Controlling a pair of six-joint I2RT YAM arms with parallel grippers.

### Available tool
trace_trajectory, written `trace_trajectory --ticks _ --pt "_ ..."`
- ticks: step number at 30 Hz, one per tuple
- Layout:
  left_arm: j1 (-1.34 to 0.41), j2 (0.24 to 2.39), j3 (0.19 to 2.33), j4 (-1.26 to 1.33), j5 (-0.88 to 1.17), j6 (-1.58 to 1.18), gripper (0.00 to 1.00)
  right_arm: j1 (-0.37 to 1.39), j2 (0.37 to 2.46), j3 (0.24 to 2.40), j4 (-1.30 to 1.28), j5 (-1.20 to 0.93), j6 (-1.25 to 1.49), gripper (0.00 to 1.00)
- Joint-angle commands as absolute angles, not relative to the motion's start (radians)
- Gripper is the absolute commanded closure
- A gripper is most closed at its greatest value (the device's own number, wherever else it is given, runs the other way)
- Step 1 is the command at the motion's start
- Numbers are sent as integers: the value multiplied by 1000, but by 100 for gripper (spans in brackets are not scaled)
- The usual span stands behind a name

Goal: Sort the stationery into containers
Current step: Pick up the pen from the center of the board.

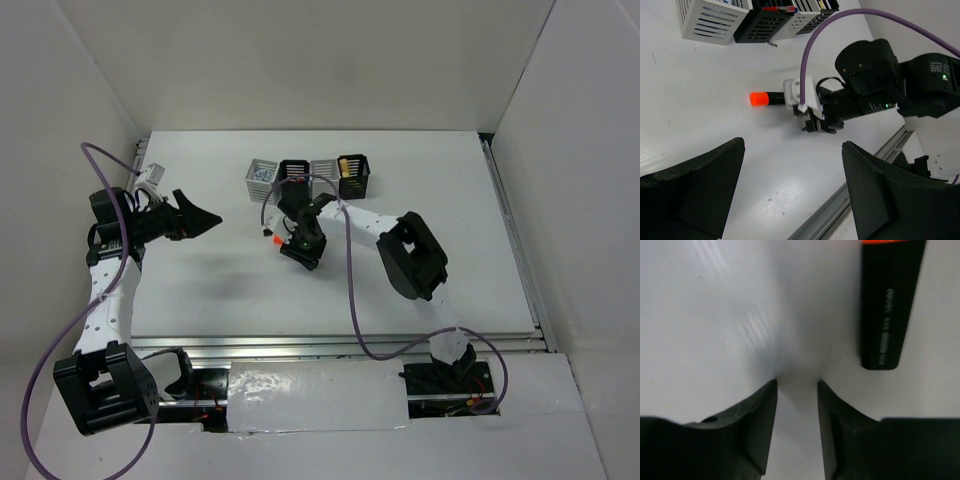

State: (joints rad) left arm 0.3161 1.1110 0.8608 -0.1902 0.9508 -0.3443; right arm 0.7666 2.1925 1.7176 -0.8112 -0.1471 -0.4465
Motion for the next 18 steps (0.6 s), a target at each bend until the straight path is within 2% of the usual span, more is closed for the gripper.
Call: trace_trajectory --ticks 1,2,7,8,10,15,18 --pt "324 1098 873 -152 992 -348 9 802 2109 1669 -818 -87 -492 54" --pt "324 1097 874 -152 994 -347 9 808 2105 1677 -816 -86 -492 49" --pt "324 1095 877 -161 1011 -327 9 821 2118 1831 -853 -77 -515 43" --pt "324 1097 874 -155 1015 -327 9 824 2126 1856 -857 -69 -546 37" --pt "324 1097 868 -140 1028 -336 9 825 2172 1934 -882 -61 -575 31" --pt "325 1108 870 -146 1049 -324 9 831 2307 2106 -959 -20 -649 31" --pt "327 1106 864 -141 1051 -322 9 839 2348 2114 -950 -3 -699 32"
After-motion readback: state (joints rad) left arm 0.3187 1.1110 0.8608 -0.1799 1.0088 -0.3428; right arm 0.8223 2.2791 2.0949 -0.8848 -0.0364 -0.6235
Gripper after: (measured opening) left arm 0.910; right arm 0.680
